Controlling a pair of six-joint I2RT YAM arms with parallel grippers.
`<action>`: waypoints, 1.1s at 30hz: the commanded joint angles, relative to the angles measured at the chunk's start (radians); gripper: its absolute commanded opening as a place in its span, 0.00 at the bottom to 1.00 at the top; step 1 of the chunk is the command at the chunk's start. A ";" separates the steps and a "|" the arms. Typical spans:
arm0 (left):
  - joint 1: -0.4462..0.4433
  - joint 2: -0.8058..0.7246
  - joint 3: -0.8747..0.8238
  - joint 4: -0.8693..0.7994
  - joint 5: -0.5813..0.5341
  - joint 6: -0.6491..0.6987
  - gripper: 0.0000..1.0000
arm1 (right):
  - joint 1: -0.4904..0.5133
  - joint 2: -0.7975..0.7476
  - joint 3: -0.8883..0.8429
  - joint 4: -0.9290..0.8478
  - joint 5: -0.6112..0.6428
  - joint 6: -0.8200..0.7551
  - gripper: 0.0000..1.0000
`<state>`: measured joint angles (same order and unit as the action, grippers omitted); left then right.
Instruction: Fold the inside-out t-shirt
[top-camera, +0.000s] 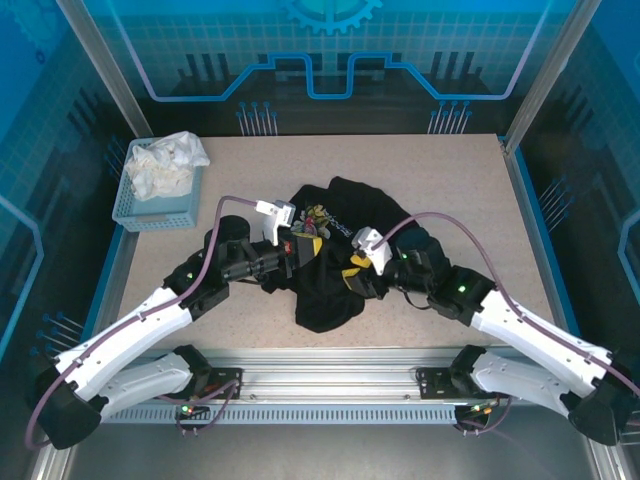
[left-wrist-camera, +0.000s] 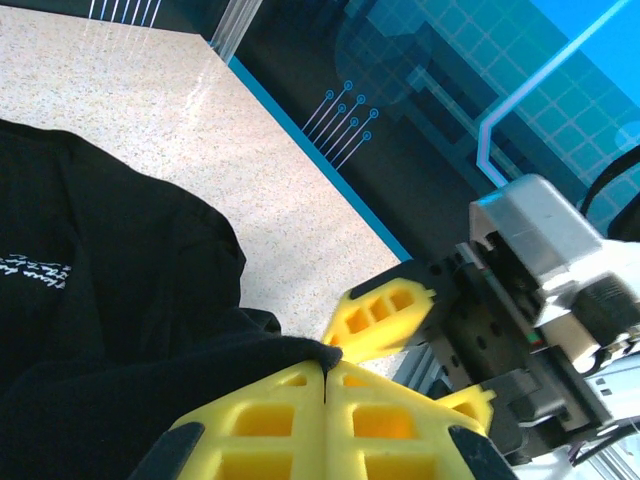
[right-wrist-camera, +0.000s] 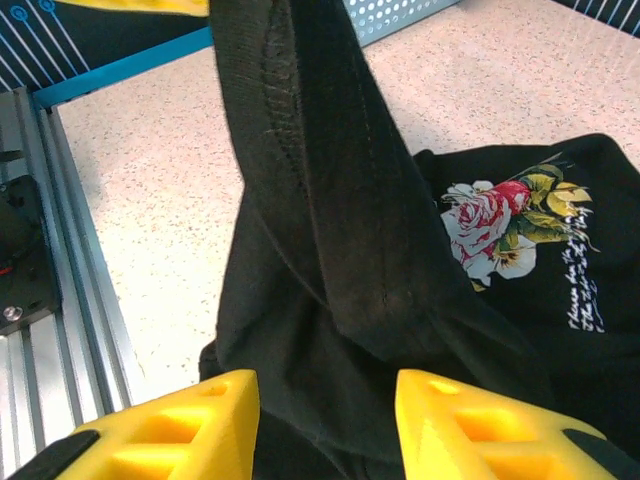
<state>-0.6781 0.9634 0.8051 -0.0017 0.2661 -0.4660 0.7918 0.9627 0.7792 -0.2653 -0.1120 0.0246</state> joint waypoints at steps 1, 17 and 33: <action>-0.007 -0.002 0.033 0.017 -0.005 -0.006 0.00 | 0.014 0.058 0.019 0.078 0.023 -0.011 0.42; -0.009 -0.011 0.025 0.008 -0.029 0.013 0.00 | 0.003 0.129 0.070 0.107 0.137 -0.002 0.00; -0.008 0.021 0.012 -0.030 -0.214 0.056 0.00 | -0.258 0.117 0.201 0.043 -0.615 0.290 0.00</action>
<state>-0.6800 0.9966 0.8051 -0.0319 0.0780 -0.4374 0.5602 1.0756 0.9909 -0.2260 -0.6109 0.2352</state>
